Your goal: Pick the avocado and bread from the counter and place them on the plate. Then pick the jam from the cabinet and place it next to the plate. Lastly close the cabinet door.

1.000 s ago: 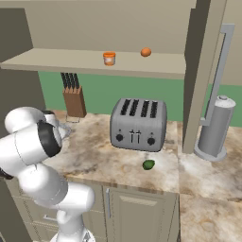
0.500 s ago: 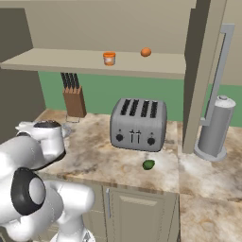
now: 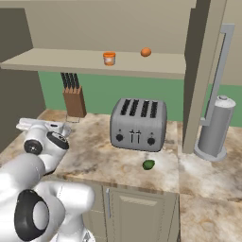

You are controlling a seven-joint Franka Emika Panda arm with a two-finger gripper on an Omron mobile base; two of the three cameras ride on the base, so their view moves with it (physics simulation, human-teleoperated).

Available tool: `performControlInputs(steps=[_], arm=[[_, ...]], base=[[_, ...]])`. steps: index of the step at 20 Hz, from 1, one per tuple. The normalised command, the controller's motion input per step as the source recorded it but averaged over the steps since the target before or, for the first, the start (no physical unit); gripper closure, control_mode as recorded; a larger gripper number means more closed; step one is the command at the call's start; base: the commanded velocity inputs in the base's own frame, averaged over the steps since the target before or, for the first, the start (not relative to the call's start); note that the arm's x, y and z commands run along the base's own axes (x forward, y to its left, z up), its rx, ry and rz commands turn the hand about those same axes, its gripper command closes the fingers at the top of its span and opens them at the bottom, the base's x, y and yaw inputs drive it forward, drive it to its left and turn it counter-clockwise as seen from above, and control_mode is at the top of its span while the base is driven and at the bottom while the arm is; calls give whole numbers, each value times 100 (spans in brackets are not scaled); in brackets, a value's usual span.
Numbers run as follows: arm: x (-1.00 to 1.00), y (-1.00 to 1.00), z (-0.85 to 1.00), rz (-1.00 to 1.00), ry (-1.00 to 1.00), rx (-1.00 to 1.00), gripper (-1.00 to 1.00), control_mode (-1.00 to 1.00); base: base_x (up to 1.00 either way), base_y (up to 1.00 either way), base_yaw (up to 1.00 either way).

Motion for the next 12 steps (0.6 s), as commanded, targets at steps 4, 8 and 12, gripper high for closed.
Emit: performControlInputs(steps=[4, 8, 12], arm=[[-39, 0, 100, 0, 13, 0, -100, -100], [-48, -8, 84, -6, 17, 0, -100, -100], [-50, -28, 75, -15, 23, 0, -100, -100]], base=[[0, 0, 0], [0, 0, 0], [0, 0, 0]])
